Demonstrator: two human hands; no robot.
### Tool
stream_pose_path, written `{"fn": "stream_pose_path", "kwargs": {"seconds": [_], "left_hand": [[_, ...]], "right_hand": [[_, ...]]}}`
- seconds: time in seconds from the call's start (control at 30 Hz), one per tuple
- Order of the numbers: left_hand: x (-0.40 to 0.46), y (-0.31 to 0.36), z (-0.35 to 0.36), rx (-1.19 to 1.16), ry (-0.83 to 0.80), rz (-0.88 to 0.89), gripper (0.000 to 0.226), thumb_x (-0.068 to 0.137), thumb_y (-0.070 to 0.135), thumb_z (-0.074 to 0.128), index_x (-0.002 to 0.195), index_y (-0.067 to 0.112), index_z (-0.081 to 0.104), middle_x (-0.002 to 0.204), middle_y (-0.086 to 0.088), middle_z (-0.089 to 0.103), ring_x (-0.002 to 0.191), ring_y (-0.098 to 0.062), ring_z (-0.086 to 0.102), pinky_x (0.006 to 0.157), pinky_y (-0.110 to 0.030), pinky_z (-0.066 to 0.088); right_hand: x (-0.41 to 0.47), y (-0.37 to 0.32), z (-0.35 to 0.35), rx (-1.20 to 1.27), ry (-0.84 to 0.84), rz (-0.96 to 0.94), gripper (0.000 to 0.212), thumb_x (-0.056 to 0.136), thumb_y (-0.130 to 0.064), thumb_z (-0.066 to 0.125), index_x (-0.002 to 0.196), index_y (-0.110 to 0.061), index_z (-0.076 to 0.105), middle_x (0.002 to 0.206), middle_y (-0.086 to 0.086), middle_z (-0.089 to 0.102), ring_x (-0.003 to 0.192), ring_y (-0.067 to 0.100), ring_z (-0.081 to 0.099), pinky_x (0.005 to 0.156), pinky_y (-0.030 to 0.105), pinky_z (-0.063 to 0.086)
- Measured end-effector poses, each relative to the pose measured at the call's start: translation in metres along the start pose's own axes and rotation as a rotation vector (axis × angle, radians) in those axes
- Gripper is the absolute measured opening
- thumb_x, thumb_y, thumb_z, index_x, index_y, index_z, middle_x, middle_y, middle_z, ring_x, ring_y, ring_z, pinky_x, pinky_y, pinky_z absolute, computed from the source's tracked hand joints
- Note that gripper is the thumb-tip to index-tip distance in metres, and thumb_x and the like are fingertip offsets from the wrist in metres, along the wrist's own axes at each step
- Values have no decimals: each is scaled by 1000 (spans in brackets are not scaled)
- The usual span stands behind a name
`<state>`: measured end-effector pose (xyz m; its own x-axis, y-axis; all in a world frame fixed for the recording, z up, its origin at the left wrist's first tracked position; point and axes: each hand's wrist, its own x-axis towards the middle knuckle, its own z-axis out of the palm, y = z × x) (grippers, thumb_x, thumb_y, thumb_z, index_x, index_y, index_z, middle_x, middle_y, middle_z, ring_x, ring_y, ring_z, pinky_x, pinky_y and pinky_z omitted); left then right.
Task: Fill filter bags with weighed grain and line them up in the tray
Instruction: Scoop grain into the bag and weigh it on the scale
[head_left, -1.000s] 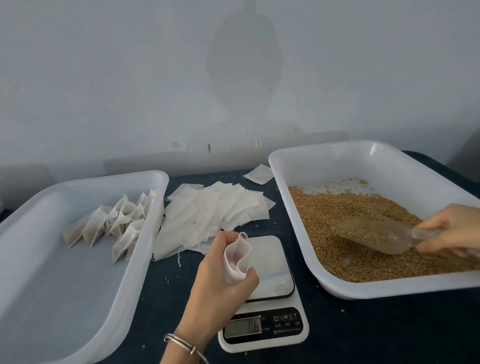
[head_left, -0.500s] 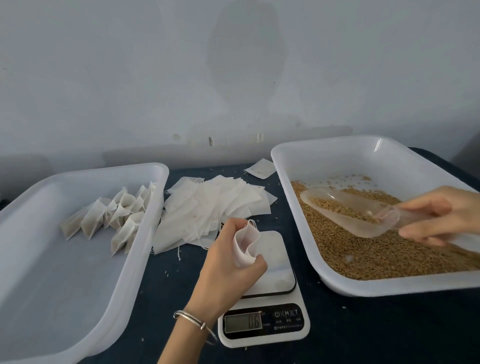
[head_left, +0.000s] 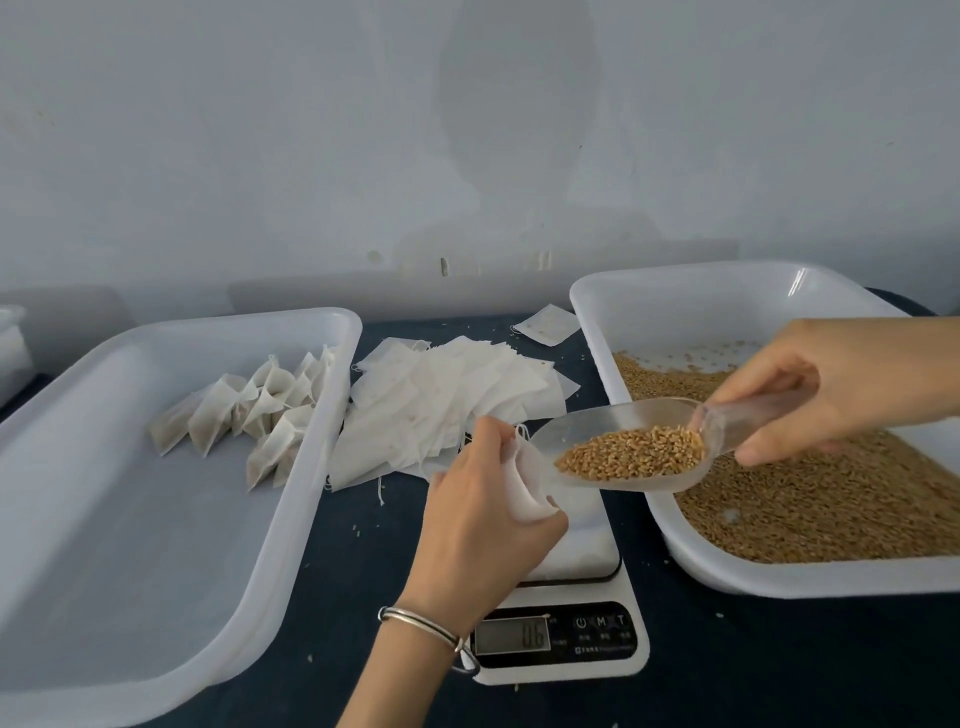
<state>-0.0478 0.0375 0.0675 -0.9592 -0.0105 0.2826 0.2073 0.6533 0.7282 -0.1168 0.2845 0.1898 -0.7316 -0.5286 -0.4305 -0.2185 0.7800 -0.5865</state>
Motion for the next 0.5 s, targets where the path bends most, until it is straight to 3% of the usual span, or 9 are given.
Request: {"fn": "stream_pose_path", "kwargs": {"seconds": [0.2,0.27,0.37,0.43,0.5], "left_hand": [[3,1,6,19,-69,-18,44,71,23,68,84,38,28,74,13,40,63,-7,41,67,-29,33],[3,2,8,5,-88,-20,44,71,23,67,84,38,28,75,12,41,62,-9,41,67,-28,34],[3,2,11,-12,-87,-13,42,72,19,65,84,35,28,77,9,43,63,-12,40,67,-28,35],[3,2,12,-20,-84,-14,41,71,18,65,83,33,29,78,7,44,65,-14,40,65,-28,35],[3,3,13,-24,-87,-15,41,70,18,65,83,32,29,80,5,48,65,-17,42,64,-29,38]], "right_hand": [[4,-13,-8,-124,-35,5,42,50,-60,72,91,-51,71,82,-10,73,45,1,51,46,9,38],[6,-18,-12,-179,-47,0,32,59,-53,76,90,-51,71,81,-6,73,49,5,55,47,13,42],[9,-30,-20,-303,-56,-7,25,66,-51,75,90,-54,69,82,-10,73,70,17,67,66,26,53],[10,-39,-22,-359,-81,11,26,64,-52,74,89,-55,68,79,-9,73,61,12,64,57,16,47],[12,-44,-27,-378,-91,36,26,62,-52,74,87,-55,68,72,-6,72,50,5,57,52,19,42]]}}
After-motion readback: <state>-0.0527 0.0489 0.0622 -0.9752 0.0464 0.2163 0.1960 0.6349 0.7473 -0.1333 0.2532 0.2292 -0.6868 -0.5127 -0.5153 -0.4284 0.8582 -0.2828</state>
